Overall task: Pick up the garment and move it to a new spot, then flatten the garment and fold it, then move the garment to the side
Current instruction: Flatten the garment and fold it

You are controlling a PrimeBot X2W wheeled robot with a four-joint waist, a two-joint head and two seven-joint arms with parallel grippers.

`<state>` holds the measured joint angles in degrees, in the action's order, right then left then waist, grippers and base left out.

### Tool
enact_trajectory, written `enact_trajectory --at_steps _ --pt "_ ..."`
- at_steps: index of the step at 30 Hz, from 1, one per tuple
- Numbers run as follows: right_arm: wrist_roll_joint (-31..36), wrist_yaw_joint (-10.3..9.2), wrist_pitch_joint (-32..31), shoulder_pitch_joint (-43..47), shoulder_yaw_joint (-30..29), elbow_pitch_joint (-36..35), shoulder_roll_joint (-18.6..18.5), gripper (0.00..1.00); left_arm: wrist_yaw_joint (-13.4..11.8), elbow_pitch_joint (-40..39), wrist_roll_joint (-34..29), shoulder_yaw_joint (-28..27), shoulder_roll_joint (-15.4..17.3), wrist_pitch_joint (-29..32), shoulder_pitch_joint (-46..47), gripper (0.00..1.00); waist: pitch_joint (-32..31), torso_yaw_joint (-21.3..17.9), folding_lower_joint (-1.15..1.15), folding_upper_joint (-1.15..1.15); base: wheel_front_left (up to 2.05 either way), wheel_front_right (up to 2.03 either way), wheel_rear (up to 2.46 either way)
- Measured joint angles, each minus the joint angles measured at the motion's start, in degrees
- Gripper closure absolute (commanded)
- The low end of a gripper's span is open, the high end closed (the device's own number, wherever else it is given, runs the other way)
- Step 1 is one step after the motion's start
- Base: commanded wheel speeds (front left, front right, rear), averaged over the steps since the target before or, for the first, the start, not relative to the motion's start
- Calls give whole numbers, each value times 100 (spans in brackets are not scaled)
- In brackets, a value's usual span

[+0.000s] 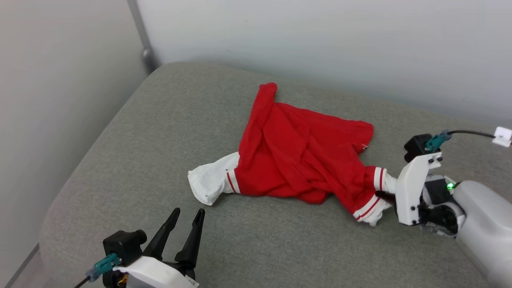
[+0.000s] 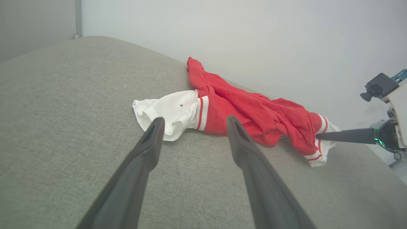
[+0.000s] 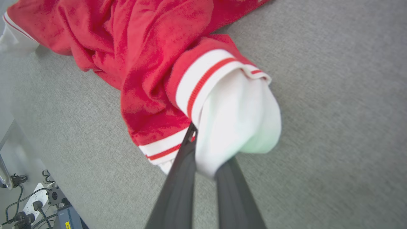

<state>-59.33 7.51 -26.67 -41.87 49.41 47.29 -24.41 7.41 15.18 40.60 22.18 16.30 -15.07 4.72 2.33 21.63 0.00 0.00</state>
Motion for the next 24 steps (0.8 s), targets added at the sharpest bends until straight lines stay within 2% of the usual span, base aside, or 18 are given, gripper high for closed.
enact_trajectory --at_steps 5,10,12,15,18,21,22,23,24 --pt "-218 1 -343 48 -331 -735 -765 100 0 -57 -34 -112 -12 0 -88 0 -47 -429 0 0 0 0 0" --pt "-301 0 -567 761 -1117 -1257 -1422 100 1 -66 -60 -115 -16 0 -96 0 -22 -693 0 0 0 0 0" --pt "-305 0 -646 1133 -1575 -1350 -1577 100 1 -65 -59 -104 -9 0 -96 0 16 -715 0 0 0 0 0" --pt "-249 -1 -728 1805 -2195 -1427 -1546 100 1 -38 -55 -78 0 0 -98 0 36 -725 0 0 0 0 0" --pt "16 -1 -839 2394 -2663 -1295 -1196 100 0 -3 -16 -94 -3 0 -107 0 33 -737 -1 0 0 0 0" --pt "603 7 -770 2559 -3075 -1014 -834 100 1 16 -15 -54 -18 0 -109 0 32 -780 -1 0 0 0 0" --pt "795 7 -711 2571 -3210 -946 -719 85 1 25 -15 -14 -20 0 -109 0 23 -788 -1 0 0 0 0" --pt "973 7 -609 2590 -3346 -922 -613 50 1 47 -5 7 -3 0 -109 0 11 -799 -1 0 0 0 0" --pt "1118 5 -505 2620 -3500 -928 -495 0 1 63 7 5 26 0 -108 0 -2 -816 -1 0 0 0 0"
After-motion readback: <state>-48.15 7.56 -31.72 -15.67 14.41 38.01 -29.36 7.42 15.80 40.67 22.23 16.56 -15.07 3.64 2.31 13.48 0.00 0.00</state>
